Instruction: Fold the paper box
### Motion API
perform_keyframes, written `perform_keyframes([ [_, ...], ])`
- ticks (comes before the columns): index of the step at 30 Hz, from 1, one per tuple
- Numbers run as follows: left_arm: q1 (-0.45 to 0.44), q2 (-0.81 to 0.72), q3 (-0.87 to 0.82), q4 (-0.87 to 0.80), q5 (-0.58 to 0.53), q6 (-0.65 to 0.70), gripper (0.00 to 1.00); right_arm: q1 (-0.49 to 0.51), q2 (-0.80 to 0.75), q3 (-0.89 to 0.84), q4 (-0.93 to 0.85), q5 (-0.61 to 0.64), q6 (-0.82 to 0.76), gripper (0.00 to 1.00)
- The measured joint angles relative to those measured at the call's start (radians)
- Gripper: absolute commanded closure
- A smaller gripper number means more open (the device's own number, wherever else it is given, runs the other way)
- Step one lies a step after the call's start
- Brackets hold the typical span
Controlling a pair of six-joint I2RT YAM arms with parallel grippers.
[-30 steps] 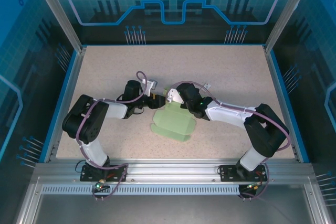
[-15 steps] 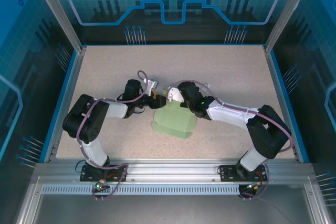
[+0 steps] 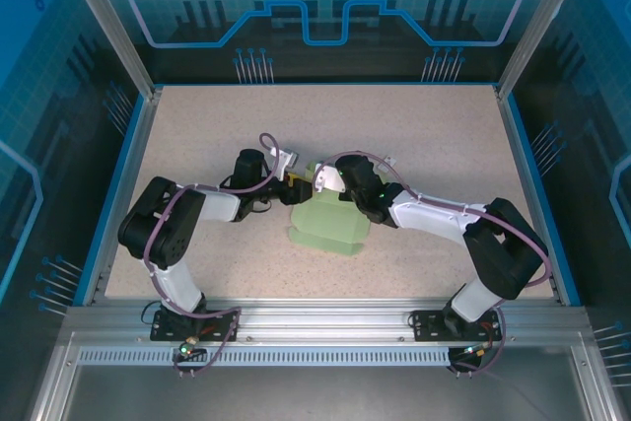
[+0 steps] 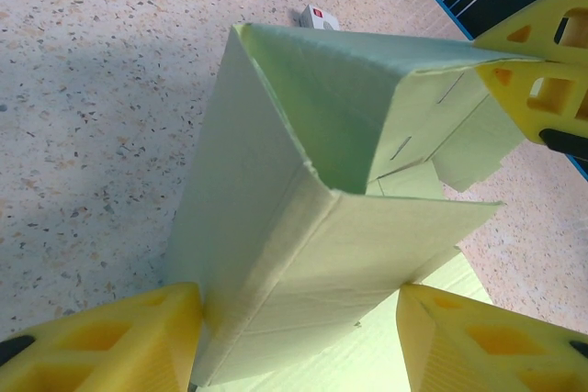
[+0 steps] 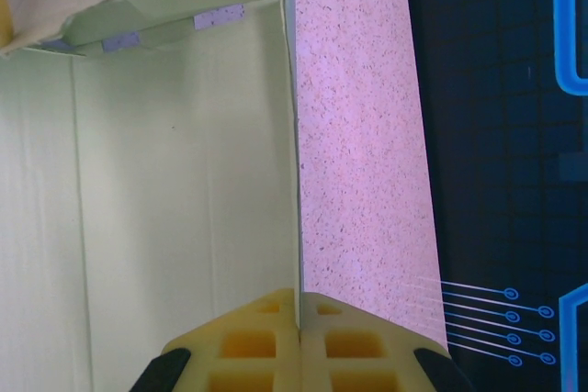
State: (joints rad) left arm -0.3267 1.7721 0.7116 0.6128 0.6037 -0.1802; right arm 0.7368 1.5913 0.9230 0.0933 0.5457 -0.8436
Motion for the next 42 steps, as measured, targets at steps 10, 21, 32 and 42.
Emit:
perform_keyframes([
  [10,0.0,0.0,-0.035,0.061,-0.001,0.003,0.41,0.006,0.0,-0.062,0.112,0.028,-0.063,0.99],
  [21,0.0,0.0,-0.068,0.108,-0.013,0.021,0.42,0.028,0.003,-0.111,0.208,0.063,-0.111,0.99],
  [32,0.0,-0.001,-0.075,0.128,-0.035,0.021,0.38,0.029,0.004,-0.111,0.214,0.075,-0.111,0.99],
  [42,0.049,-0.097,-0.153,0.142,-0.069,-0.039,0.23,0.028,0.004,-0.111,0.212,0.074,-0.111,0.99],
])
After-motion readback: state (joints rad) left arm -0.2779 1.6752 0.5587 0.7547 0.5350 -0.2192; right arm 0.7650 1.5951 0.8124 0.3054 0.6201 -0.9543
